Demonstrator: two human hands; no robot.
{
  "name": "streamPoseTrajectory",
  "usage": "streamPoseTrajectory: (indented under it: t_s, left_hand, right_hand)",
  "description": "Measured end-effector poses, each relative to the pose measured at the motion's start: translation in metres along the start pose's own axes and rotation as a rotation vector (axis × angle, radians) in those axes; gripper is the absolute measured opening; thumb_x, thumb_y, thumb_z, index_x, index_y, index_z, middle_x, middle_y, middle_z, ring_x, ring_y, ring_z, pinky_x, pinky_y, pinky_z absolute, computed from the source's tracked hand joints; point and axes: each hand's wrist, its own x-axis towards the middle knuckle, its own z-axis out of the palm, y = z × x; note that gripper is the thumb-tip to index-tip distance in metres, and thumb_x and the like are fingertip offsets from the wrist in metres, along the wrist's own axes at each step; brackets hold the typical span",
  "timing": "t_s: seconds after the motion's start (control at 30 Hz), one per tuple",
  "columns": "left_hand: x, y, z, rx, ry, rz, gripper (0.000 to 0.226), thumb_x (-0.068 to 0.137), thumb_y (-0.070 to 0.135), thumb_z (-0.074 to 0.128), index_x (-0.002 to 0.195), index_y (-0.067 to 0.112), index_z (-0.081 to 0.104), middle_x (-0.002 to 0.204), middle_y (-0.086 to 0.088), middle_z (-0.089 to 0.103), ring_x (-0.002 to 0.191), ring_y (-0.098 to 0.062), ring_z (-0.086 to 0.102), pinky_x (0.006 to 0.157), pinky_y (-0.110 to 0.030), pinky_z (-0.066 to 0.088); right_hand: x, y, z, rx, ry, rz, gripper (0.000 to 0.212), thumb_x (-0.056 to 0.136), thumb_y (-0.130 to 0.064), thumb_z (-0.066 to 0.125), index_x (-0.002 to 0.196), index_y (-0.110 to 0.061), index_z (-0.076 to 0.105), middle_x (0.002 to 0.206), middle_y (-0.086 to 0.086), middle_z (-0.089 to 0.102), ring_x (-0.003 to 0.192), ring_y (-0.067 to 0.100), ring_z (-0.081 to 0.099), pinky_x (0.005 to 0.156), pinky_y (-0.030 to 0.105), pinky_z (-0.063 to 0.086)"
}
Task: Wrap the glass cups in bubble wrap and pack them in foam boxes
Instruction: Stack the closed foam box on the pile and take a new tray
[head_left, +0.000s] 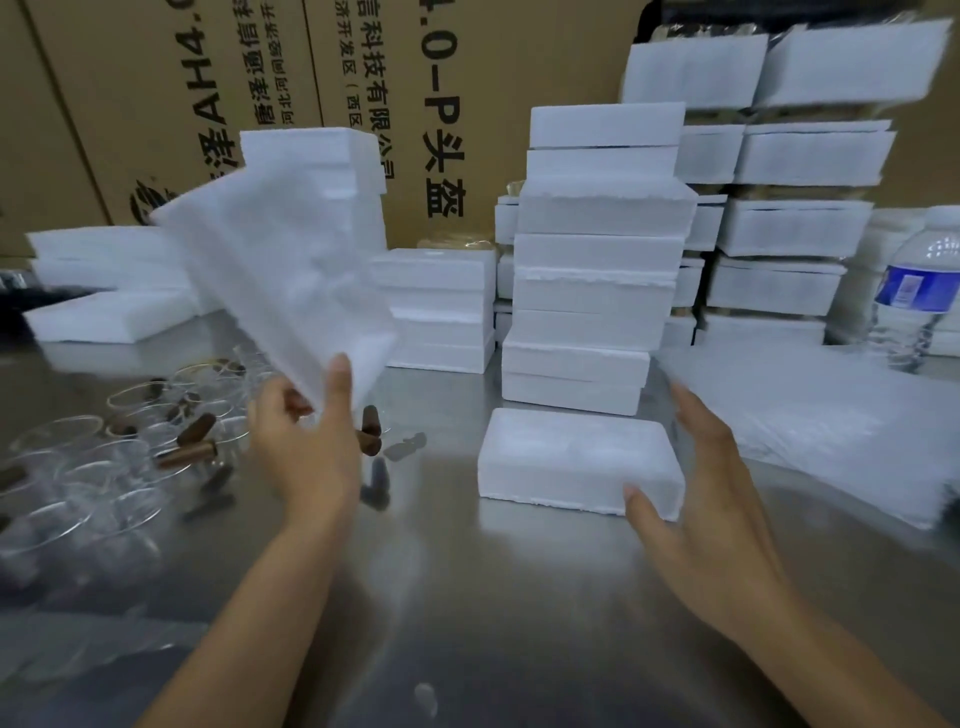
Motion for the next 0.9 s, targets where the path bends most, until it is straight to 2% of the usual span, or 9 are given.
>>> streamPoseTrajectory:
  t_s: [0.07, 0.17, 0.27, 0.4, 0.47, 0.57, 0.67, 0.8, 0.9]
  left_hand:
    - [0.01, -0.003, -0.005, -0.116, 0.058, -0.193, 0.035, 0.085, 0.058, 0.057, 0.074, 0.025, 0.051, 0.075, 0.007, 0.054, 0.065, -0.006, 0.05, 0.056, -0.011, 0.038]
    - [0.021, -0.012, -0.01, -0.219, 0.106, -0.41, 0.042, 0.081, 0.065, 0.057, 0.074, 0.023, 0.057, 0.076, 0.005, 0.062, 0.071, -0.015, 0.058, 0.07, -0.03, 0.047]
    - [0.025, -0.016, -0.011, -0.275, 0.154, -0.513, 0.045, 0.078, 0.065, 0.06, 0.065, 0.022, 0.055, 0.066, 0.007, 0.062, 0.065, -0.014, 0.06, 0.066, -0.029, 0.05]
    - [0.026, -0.018, -0.009, -0.291, 0.134, -0.51, 0.042, 0.079, 0.061, 0.062, 0.07, 0.021, 0.057, 0.071, 0.007, 0.064, 0.065, -0.008, 0.062, 0.057, -0.023, 0.045]
    - [0.026, -0.019, -0.008, -0.269, 0.107, -0.494, 0.04, 0.081, 0.059, 0.061, 0.073, 0.019, 0.058, 0.075, 0.006, 0.065, 0.068, -0.009, 0.062, 0.057, -0.023, 0.043]
    - [0.024, -0.02, -0.005, -0.236, 0.053, -0.464, 0.042, 0.082, 0.06, 0.058, 0.074, 0.018, 0.06, 0.073, 0.004, 0.065, 0.066, -0.009, 0.06, 0.055, -0.023, 0.039]
    - [0.022, -0.023, -0.004, -0.153, 0.026, -0.439, 0.048, 0.082, 0.062, 0.055, 0.078, 0.015, 0.063, 0.075, 0.001, 0.068, 0.066, -0.009, 0.06, 0.054, -0.023, 0.037]
    - [0.026, -0.026, -0.002, -0.183, 0.017, -0.422, 0.051, 0.083, 0.06, 0.057, 0.076, 0.009, 0.061, 0.076, -0.004, 0.067, 0.074, -0.021, 0.063, 0.069, -0.032, 0.048]
    - [0.025, -0.026, -0.001, -0.195, 0.012, -0.412, 0.053, 0.082, 0.061, 0.056, 0.083, 0.008, 0.062, 0.072, 0.0, 0.066, 0.071, -0.018, 0.064, 0.066, -0.031, 0.047]
  right_hand:
    - [0.0, -0.001, 0.001, -0.036, -0.025, 0.013, 0.086, 0.082, -0.02, 0.068, 0.14, -0.048, 0.01, 0.142, -0.02, 0.025, 0.135, 0.011, 0.028, 0.109, 0.035, 0.027]
    - [0.0, -0.01, 0.003, -0.073, -0.038, -0.002, 0.071, 0.083, -0.02, 0.066, 0.14, -0.035, 0.026, 0.138, -0.014, 0.033, 0.129, 0.012, 0.032, 0.103, 0.03, 0.026]
    - [0.006, -0.036, 0.015, -0.151, -0.022, -0.147, 0.047, 0.081, -0.02, 0.063, 0.126, -0.018, 0.05, 0.126, 0.0, 0.052, 0.116, 0.014, 0.04, 0.098, 0.022, 0.025]
    - [0.025, -0.083, 0.05, -0.146, -0.2, -0.296, 0.039, 0.084, -0.025, 0.058, 0.123, -0.022, 0.052, 0.122, -0.004, 0.052, 0.114, 0.009, 0.036, 0.096, 0.018, 0.022]
    - [0.035, -0.101, 0.078, -0.087, -0.289, -0.258, 0.041, 0.09, -0.031, 0.053, 0.13, -0.028, 0.043, 0.13, -0.008, 0.045, 0.118, 0.007, 0.029, 0.1, 0.023, 0.021]
    - [0.054, -0.121, 0.12, -0.177, -0.394, -0.199, 0.035, 0.089, -0.035, 0.05, 0.123, -0.024, 0.048, 0.12, -0.002, 0.055, 0.112, 0.019, 0.044, 0.099, 0.037, 0.03]
    - [0.067, -0.129, 0.149, -0.228, -0.417, -0.141, 0.028, 0.09, -0.035, 0.05, 0.114, -0.02, 0.052, 0.107, 0.001, 0.061, 0.101, 0.024, 0.051, 0.093, 0.041, 0.031]
    - [0.074, -0.127, 0.167, -0.244, -0.394, -0.076, 0.026, 0.094, -0.038, 0.046, 0.109, -0.018, 0.054, 0.1, 0.005, 0.064, 0.095, 0.026, 0.051, 0.081, 0.038, 0.031]
    - [0.075, -0.124, 0.171, -0.216, -0.393, -0.001, 0.028, 0.095, -0.039, 0.047, 0.109, -0.018, 0.058, 0.1, 0.006, 0.062, 0.095, 0.025, 0.049, 0.078, 0.035, 0.031]
